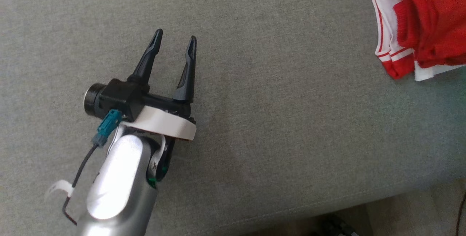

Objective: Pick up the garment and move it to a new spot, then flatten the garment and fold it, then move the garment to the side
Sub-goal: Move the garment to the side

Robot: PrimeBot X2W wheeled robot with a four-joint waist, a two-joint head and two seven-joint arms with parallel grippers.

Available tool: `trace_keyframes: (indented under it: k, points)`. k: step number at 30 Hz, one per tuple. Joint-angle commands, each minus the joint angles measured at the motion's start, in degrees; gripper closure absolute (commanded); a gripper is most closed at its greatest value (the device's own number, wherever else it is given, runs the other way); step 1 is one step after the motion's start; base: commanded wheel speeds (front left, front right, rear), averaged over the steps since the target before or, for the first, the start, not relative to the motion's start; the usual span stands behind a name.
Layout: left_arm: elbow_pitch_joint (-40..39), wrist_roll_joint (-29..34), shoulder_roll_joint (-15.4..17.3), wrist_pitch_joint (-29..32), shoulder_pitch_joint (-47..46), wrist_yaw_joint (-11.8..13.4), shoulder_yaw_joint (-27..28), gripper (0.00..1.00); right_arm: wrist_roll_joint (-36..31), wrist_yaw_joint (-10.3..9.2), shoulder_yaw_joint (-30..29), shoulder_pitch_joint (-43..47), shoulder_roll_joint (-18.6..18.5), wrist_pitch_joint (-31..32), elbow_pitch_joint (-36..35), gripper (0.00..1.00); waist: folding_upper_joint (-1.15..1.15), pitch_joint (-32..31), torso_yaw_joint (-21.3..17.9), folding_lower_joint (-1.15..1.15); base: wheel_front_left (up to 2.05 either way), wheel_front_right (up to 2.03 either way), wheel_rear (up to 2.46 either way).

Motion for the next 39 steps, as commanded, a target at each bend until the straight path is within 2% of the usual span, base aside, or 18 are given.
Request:
trace_keyframes:
  k: [1,7,8,9,10,13,19,24,29,33,34,37,39]
  points:
    - [-1.61,0.37,0.34,-0.29,-1.52,-0.19,1.43,0.00,-0.70,-0.05,-0.83,1.54,-0.59,0.20,-1.10,1.00,0.00,0.54,-0.04,-0.01,0.00,0.00,0.00]
    - [-1.20,0.53,0.34,-0.29,-2.39,-0.57,1.48,0.00,-4.15,-0.05,-7.03,4.13,2.75,1.92,-2.02,1.00,0.00,1.75,1.10,-0.01,0.00,0.00,0.00]
    - [-1.13,0.51,0.34,-0.29,-2.45,-0.59,1.58,0.00,-4.32,-0.05,-7.68,4.50,3.02,2.29,-2.06,0.93,0.00,1.77,1.29,-0.01,0.00,0.00,0.00]
    - [-1.08,0.47,0.34,-0.29,-2.48,-0.57,1.68,0.00,-4.46,-0.05,-8.60,4.77,3.27,2.76,-2.03,0.33,0.00,1.77,1.46,-0.01,0.00,0.00,0.00]
    - [-1.04,0.38,0.34,-0.29,-2.48,-0.54,1.76,0.00,-4.66,-0.05,-9.47,5.09,3.55,3.38,-1.94,0.00,0.00,1.69,1.64,-0.01,0.00,0.00,0.00]
    - [-0.79,0.04,0.34,-0.29,-2.12,-0.44,2.02,0.00,-3.36,-0.05,-13.30,5.54,5.83,4.53,-2.15,0.00,0.00,0.82,1.96,-0.01,0.00,0.00,0.00]
    - [-0.74,-1.19,0.34,-0.29,-0.65,0.01,1.95,0.00,-5.79,-0.05,-16.79,6.03,8.50,3.05,-5.30,0.00,0.00,-3.52,2.81,-0.01,0.00,0.00,0.00]
    - [-1.70,-2.26,0.34,-0.29,1.59,0.90,2.45,0.00,-3.41,-0.05,-18.72,7.32,14.98,-1.66,-11.25,0.00,0.00,-8.79,4.15,-0.01,0.00,0.00,0.00]
    - [-3.39,-2.59,0.34,-0.29,4.91,1.88,3.43,0.00,1.17,-0.05,-17.01,11.30,21.42,-6.66,-17.70,0.00,0.00,-13.80,5.97,-0.01,0.00,0.00,0.00]
    - [-4.37,-2.47,0.34,-0.29,8.09,2.31,4.23,0.00,0.68,-0.05,-15.78,16.37,25.76,-10.79,-22.07,0.00,0.00,-17.14,7.45,-0.01,0.00,0.00,0.00]
    - [-4.37,-2.47,0.34,-0.29,8.09,2.31,4.23,0.00,0.68,-0.05,-15.78,16.37,25.76,-10.79,-22.07,0.00,0.00,-17.14,7.45,-0.01,0.00,0.00,0.00]
    - [-4.58,-2.30,0.34,-0.29,10.98,2.58,4.67,0.00,0.40,-0.05,-16.20,20.91,29.85,-12.49,-23.77,0.00,0.00,-19.40,8.40,-0.01,0.00,0.00,0.00]
    - [-3.90,-2.97,0.34,-0.29,13.96,2.78,4.01,0.00,0.98,-0.05,-18.97,25.73,33.70,-13.77,-24.56,0.00,0.00,-21.55,9.80,-0.01,0.00,0.00,0.00]
